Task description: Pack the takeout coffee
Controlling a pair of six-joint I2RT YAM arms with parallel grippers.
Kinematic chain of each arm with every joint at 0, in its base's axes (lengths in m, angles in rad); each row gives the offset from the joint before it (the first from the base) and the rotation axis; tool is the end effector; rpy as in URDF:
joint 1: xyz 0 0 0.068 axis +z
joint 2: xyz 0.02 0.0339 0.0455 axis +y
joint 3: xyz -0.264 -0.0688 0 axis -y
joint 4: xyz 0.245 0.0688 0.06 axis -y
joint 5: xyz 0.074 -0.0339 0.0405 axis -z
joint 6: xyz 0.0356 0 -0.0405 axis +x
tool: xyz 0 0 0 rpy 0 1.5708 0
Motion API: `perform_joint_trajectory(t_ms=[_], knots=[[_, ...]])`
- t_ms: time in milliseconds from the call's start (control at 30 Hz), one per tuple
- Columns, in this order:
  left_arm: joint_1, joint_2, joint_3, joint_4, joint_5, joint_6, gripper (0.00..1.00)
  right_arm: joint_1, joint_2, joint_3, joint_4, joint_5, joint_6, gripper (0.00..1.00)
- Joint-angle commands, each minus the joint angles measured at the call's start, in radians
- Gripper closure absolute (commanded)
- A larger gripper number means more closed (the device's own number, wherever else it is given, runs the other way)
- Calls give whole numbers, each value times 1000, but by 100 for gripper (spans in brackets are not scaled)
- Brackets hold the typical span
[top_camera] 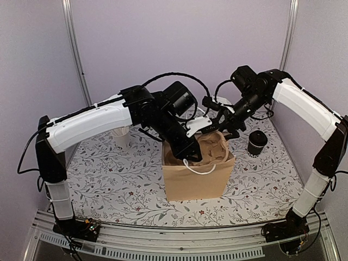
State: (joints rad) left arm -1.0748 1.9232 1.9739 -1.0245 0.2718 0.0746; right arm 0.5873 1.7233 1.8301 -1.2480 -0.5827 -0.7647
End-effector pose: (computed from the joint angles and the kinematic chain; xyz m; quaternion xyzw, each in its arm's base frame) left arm 0.1885 -0.3683 0.3441 0.5482 0.7732 -0.2533 0.1936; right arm 0.2726 0.2050 0.3659 -0.6333 0.6917 0.2615 0.2282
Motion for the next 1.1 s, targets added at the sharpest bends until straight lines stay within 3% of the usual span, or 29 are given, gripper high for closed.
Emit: perform_joint_trajectory(t_ms=[0,233,767,1067], knots=[[-9,13,19,-29,-12,2,76,-8,-17,23,-88,56,-38,25],[-7,10,-11,-35,-9,-2,76,-41,-29,44,-120,121,-82,21],[22,147,92,-43,-35,27,75,-83,-27,120,-120,66,-110,18],[22,143,20,-58,-41,17,75,-157,-72,147,-83,55,-122,17]])
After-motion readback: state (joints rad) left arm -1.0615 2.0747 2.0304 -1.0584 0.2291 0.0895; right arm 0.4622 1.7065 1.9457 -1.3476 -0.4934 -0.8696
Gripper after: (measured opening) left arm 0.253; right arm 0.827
